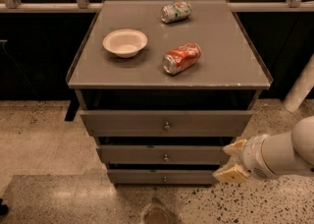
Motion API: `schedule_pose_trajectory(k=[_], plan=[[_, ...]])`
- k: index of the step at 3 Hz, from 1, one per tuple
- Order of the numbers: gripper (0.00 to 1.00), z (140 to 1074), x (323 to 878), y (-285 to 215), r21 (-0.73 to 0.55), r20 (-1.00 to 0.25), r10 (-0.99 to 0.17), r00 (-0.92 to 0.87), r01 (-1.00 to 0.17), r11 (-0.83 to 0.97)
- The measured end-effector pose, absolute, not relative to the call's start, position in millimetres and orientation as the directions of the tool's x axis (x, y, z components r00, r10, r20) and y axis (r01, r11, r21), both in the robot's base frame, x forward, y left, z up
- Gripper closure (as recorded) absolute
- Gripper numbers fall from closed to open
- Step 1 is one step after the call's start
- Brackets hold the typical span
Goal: Open middle drawer
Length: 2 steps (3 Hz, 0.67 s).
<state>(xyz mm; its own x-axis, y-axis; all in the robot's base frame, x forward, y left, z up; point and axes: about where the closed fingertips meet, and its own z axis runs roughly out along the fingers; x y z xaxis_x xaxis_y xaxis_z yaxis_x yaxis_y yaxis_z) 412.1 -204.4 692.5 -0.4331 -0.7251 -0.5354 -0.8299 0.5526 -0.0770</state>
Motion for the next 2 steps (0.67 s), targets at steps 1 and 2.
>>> schedule_pose_trajectory(k=[1,2], plan=[[0.65,692.5,412.1,-204.4,-0.077,-0.535,-0.725,-0.433,-0.830,0.553],[0.89,692.5,412.1,-204.3,-0.077,-0.535,-0.725,-0.433,-0.830,0.553]])
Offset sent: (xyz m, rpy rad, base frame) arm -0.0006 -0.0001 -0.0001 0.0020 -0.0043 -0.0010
